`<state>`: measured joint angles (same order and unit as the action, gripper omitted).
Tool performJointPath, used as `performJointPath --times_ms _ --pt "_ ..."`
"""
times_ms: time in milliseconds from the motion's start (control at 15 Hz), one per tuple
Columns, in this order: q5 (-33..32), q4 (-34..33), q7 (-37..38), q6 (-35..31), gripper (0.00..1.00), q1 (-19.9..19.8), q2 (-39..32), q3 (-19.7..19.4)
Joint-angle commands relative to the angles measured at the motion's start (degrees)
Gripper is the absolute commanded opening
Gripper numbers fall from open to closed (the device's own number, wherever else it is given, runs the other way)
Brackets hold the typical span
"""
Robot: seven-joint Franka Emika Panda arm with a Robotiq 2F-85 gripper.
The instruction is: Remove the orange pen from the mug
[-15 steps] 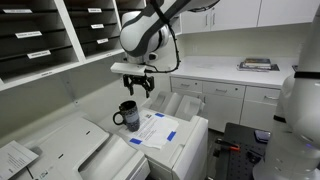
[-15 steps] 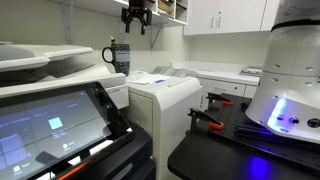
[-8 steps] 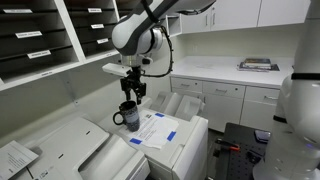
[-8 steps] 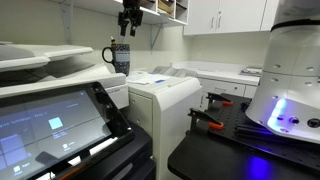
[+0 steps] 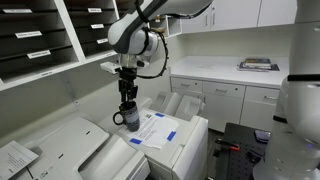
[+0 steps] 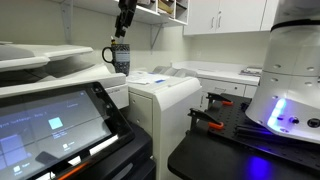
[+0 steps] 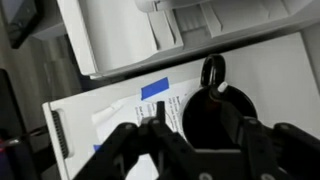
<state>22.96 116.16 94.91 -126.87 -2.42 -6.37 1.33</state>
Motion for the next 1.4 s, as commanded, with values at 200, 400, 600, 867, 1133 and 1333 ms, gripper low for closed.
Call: performJointPath --times_ms 200,400,600,867,1133,1333 --pt "0.38 -1.73 1.08 0.13 0.54 0.8 -1.07 -2.02" --pt "0.39 -2.47 1.0 0.21 0.54 0.89 -2.47 -2.25" --pt "0.24 -3.21 1.11 -0.06 0.55 0.99 -4.01 -2.4" --pt "0.67 -4.18 1.01 -0.2 0.51 0.88 -5.52 -2.79" --pt "0.69 -5.05 0.88 -0.11 0.47 0.86 -6.33 -3.28" --pt "0.38 -5.48 1.0 -0.59 0.44 1.19 -6.88 -3.25"
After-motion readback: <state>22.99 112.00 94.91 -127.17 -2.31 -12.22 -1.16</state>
